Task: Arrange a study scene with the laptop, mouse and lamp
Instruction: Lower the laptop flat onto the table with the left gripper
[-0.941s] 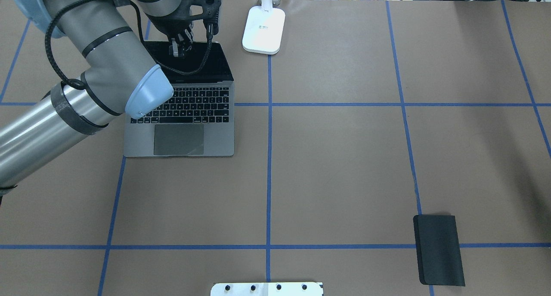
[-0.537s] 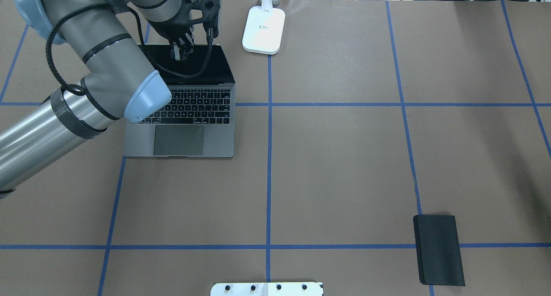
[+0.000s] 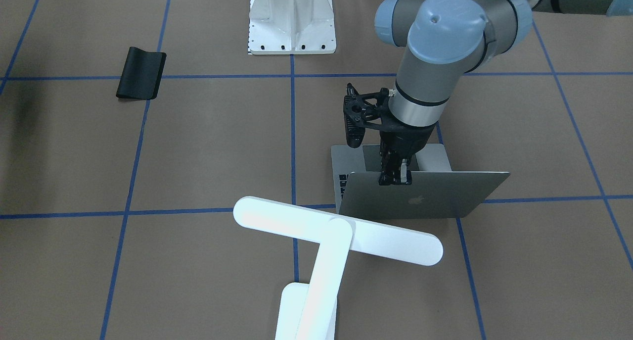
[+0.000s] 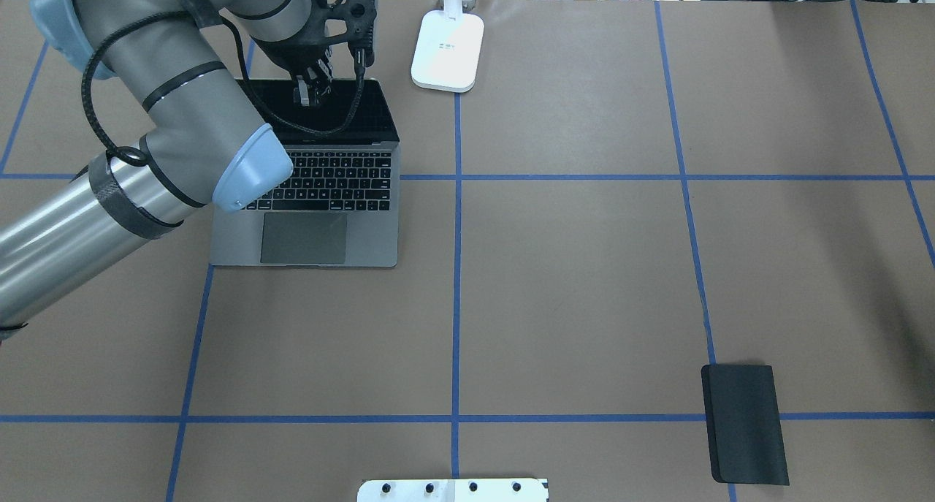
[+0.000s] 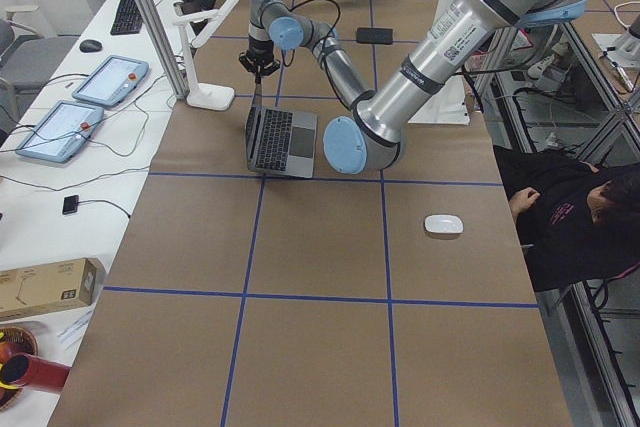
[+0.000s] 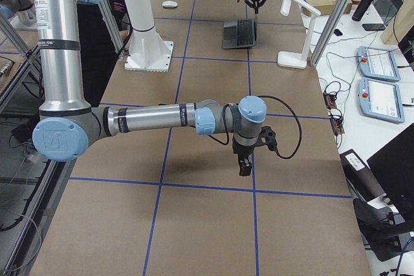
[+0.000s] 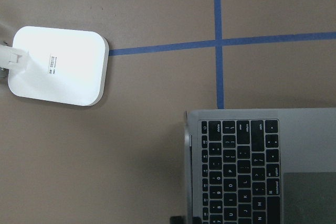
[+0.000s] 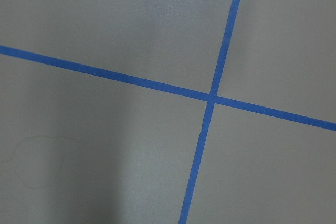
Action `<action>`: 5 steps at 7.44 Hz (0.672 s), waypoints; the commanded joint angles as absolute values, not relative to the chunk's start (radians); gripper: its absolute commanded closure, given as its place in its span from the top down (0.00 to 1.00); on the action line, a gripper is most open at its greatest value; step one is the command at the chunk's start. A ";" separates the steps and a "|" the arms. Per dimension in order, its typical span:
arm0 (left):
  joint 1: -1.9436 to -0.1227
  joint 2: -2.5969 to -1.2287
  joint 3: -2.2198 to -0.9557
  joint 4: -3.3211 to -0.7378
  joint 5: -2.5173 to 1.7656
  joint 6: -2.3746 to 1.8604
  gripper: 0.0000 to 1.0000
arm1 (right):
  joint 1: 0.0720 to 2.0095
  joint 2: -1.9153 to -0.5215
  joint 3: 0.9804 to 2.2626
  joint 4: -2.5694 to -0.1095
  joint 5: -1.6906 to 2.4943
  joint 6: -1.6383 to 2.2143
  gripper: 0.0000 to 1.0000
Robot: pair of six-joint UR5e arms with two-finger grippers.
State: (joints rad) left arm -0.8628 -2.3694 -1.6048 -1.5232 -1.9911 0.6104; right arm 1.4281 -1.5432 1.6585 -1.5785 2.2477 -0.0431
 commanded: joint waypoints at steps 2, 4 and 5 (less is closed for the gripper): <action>-0.858 -2.367 -1.592 -1.531 -1.973 0.601 0.00 | 1.428 -1.543 1.658 -1.578 2.249 -0.043 1.00; -0.851 -2.367 -1.580 -1.560 -1.971 0.580 0.00 | 1.422 -1.540 1.655 -1.578 2.246 -0.044 1.00; -0.851 -2.365 -1.582 -1.560 -1.971 0.578 0.00 | 1.422 -1.525 1.645 -1.578 2.247 -0.044 1.00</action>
State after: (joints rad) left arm -0.8523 -2.3665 -1.5829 -1.5556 -1.9721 0.5853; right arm 1.4234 -1.5375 1.6537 -1.5785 2.2469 -0.0439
